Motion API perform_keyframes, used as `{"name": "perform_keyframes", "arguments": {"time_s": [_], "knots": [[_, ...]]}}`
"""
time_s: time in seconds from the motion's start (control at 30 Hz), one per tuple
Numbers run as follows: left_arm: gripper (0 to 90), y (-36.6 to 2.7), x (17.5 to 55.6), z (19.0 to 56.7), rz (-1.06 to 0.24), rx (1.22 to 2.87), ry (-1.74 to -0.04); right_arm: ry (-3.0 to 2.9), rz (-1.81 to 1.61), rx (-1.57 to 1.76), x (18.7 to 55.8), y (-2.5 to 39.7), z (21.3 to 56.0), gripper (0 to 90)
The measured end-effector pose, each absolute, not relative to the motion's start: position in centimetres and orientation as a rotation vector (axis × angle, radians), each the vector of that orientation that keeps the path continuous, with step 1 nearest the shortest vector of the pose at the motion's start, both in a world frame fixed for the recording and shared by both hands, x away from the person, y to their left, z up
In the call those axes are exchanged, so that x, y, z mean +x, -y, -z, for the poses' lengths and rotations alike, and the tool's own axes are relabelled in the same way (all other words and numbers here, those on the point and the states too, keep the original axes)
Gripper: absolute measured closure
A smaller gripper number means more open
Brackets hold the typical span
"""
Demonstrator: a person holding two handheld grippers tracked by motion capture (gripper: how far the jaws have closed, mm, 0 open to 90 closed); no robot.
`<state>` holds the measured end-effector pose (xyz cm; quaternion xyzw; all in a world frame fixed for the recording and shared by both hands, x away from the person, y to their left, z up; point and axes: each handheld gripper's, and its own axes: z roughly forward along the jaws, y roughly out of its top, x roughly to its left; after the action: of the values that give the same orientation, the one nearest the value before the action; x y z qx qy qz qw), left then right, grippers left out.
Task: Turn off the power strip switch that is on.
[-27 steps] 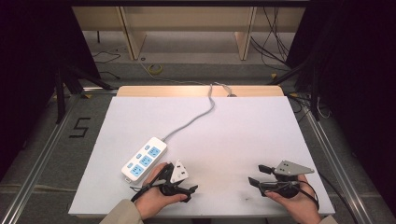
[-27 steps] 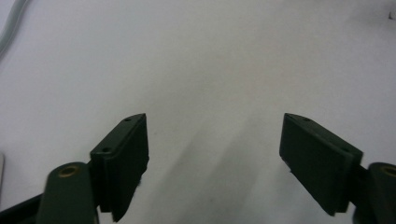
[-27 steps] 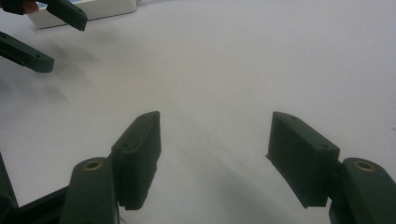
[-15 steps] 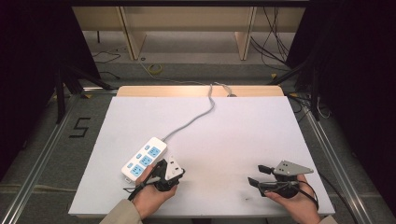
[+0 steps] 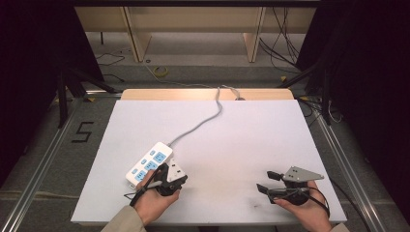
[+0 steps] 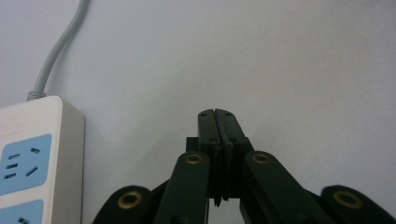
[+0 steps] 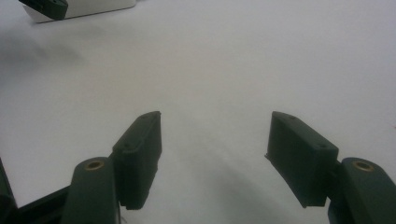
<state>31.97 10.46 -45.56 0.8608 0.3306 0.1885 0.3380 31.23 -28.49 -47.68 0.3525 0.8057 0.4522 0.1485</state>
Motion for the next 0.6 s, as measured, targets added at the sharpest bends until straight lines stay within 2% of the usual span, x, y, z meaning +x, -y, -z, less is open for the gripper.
{"name": "perform_keyframes", "arguments": {"time_s": [0.6], "knots": [[89.4, -12.9, 32.3, 45.1, -0.527, 2.214, -0.972, -2.329, -1.284, 1.003, 31.2, 28.4, 47.7, 36.2]]}}
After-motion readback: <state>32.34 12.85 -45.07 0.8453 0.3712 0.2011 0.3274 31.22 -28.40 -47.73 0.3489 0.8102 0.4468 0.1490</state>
